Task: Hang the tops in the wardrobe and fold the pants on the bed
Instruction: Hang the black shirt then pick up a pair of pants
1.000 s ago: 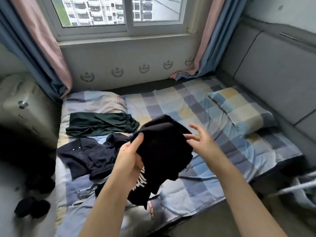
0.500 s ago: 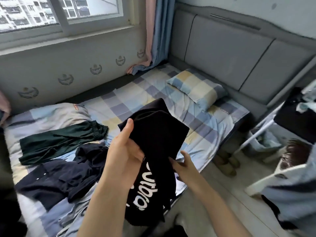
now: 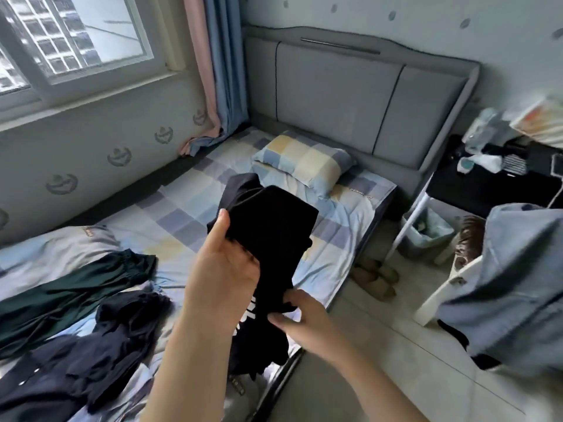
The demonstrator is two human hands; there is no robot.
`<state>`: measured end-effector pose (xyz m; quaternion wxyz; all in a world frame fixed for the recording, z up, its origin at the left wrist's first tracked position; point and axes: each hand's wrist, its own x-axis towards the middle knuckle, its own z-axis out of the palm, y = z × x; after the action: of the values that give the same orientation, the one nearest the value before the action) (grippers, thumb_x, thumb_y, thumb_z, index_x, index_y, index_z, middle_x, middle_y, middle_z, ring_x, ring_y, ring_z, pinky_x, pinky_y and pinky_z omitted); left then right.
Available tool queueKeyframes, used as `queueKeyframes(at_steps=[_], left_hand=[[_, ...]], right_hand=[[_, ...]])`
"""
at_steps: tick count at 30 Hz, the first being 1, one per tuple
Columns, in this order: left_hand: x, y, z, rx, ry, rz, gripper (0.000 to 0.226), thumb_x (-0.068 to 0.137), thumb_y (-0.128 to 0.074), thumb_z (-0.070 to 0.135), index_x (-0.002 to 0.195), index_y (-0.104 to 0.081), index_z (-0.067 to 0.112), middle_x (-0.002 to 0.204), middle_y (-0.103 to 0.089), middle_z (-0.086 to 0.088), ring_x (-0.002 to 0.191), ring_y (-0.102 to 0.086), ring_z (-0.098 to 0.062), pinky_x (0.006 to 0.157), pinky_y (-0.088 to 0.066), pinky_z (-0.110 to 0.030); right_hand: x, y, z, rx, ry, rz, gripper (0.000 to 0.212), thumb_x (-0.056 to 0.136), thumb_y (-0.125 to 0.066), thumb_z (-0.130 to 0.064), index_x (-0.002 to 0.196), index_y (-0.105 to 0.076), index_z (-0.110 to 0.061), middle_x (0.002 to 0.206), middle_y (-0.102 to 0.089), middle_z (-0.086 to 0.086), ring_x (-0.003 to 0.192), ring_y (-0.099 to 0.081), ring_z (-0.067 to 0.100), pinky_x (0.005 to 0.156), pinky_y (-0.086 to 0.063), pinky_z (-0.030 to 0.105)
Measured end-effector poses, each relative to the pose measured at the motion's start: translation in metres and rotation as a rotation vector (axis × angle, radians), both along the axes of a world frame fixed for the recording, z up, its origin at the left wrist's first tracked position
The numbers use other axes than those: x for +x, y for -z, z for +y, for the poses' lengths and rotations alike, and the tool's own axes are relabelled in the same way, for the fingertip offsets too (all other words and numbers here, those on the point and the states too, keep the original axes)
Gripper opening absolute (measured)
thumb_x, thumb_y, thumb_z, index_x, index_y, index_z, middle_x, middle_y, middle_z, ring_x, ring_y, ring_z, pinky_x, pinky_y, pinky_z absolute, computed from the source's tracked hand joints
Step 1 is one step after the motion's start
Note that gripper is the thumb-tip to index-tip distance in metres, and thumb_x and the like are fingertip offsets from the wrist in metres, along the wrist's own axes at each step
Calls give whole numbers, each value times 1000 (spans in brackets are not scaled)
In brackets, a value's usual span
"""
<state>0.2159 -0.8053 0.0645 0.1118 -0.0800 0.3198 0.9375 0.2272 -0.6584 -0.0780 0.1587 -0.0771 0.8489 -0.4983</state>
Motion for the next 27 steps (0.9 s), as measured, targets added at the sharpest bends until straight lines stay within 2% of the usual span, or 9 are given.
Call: queueKeyframes(at_steps=[4, 8, 10, 12, 16, 19, 21, 22, 27], left_hand=[[-10, 2, 46, -96, -20, -62, 48, 90, -50, 39, 128, -59, 12, 122, -69, -7, 110, -67, -19, 92, -47, -34], [-13, 13, 106, -463, -67, -109, 18, 93, -60, 18, 99, -69, 3, 87, -75, -10, 75, -73, -20, 61, -57, -26], [-10, 21, 152, -654, 64, 1, 16, 90, -63, 7, 104, -70, 8, 93, -76, -7, 86, -73, -22, 69, -56, -25], [-7, 33, 205, -714, 284, 166, 46, 90, -62, 0, 130, -59, 22, 112, -73, -4, 107, -68, -21, 91, -52, -31], [1, 60, 287, -695, 655, 550, 70, 82, -65, -4, 142, -44, 26, 131, -64, 1, 125, -57, -16, 105, -46, -37], [2, 82, 339, -1070, 425, 579, 39, 72, -70, 20, 110, -63, 25, 100, -73, 8, 99, -67, -9, 88, -54, -35], [0, 92, 367, -1264, 297, 514, 11, 74, -71, 20, 78, -62, 26, 71, -67, 9, 72, -64, -9, 71, -50, -35], [0, 96, 382, -1288, 284, 501, 16, 79, -70, 16, 71, -60, 25, 65, -64, 8, 67, -61, -12, 69, -49, -36], [-9, 103, 420, -1215, 244, 528, 17, 92, -60, 11, 76, -54, 15, 69, -63, -7, 63, -59, -25, 61, -47, -34]], right_hand=[[2, -25, 75, -133, 353, 170, 31, 96, -52, -17, 68, -56, -5, 61, -55, 10, 57, -50, 11, 60, -37, 35], [6, -93, 174, -395, 615, 301, 34, 91, -53, -40, 80, -57, -8, 65, -46, 4, 63, -43, 15, 60, -37, 30], [7, -128, 217, -490, 663, 410, 35, 86, -56, -46, 78, -59, -13, 65, -43, 3, 65, -38, 20, 62, -35, 35], [7, -149, 252, -510, 678, 507, 26, 86, -57, -44, 77, -64, -20, 63, -51, -6, 66, -46, 16, 65, -40, 36], [11, -163, 288, -277, 644, 607, 21, 89, -53, -34, 75, -64, -23, 63, -61, -17, 63, -57, -1, 65, -45, 21], [24, -172, 323, -303, 647, 590, 24, 92, -50, -31, 71, -58, -24, 57, -51, -18, 57, -47, -2, 58, -37, 13], [36, -182, 350, -369, 717, 591, 26, 93, -50, -32, 68, -54, -25, 59, -41, -12, 58, -38, 3, 56, -30, 19], [42, -186, 365, -373, 752, 606, 26, 92, -50, -33, 68, -53, -25, 61, -38, -6, 59, -35, 8, 56, -27, 25], [67, -189, 438, -206, 968, 655, 34, 92, -50, -39, 76, -54, -9, 65, -37, 3, 62, -34, 15, 56, -29, 28]])
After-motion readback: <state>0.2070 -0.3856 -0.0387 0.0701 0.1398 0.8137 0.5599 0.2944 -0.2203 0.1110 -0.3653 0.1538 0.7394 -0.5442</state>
